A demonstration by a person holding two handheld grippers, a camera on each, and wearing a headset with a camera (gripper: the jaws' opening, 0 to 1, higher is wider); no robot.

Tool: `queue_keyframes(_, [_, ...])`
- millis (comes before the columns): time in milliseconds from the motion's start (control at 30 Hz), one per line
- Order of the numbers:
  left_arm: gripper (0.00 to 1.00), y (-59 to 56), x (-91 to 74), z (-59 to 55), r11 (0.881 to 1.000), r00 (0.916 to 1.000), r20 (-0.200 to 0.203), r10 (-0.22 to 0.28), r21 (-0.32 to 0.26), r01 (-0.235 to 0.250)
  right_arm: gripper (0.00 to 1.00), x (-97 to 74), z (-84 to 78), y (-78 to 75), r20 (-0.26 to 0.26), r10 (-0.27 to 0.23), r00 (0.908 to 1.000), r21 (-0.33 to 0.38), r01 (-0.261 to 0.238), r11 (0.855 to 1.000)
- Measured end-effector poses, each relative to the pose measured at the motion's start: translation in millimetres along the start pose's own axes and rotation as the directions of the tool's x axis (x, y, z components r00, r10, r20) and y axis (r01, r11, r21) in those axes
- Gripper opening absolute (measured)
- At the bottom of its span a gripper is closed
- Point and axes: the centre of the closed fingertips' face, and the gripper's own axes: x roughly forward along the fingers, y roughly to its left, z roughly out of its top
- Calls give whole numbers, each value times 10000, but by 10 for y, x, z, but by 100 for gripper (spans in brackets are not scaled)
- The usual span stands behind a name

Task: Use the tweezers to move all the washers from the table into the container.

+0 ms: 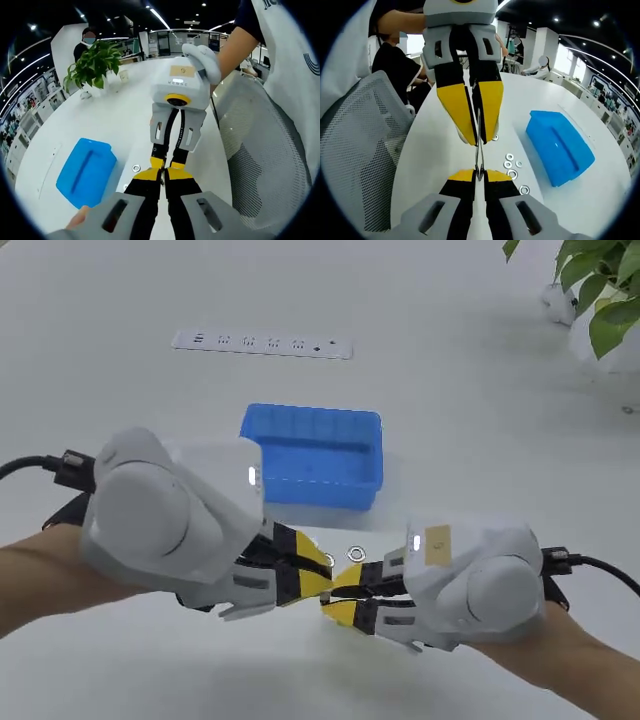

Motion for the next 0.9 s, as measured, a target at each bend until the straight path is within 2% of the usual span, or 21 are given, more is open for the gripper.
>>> queue_keyframes(200, [7, 11, 9, 21, 9995, 9999, 86, 83, 300, -85, 7, -3, 0, -4, 10, 58, 10000, -40, -58, 10000])
queue_keyframes(233, [7, 23, 7, 41, 9977, 9996, 150, 219, 637, -228, 7, -4, 0, -8, 17, 31, 10000, -42, -31, 10000])
queue_keyframes(267, [7, 29, 10, 46, 9968, 9993, 173, 317, 728, -329, 7, -5, -1, -17, 17, -19, 10000, -48, 19, 10000])
queue_keyframes(333, [6, -26, 21, 41, 9988, 9998, 197, -9, 494, -1, 8, -4, -14, -18, -63, 14, 10000, -51, -14, 10000])
queue_keyframes(567, [6, -41, 8, 31, 9975, 9997, 94, -231, 673, 224, 10, -5, -5, -15, -68, -13, 10000, -115, 12, 9999])
queue_keyframes(700, [6, -34, 7, 33, 9973, 9995, 75, -304, 664, 299, 12, -5, 92, -11, 346, 149, 9993, -58, -147, 9999])
queue_keyframes(900, [6, -21, -2, 27, 9959, 9993, -102, -365, 827, 372, 10, 24, 79, -3, 117, 362, 9993, -290, -358, 9989])
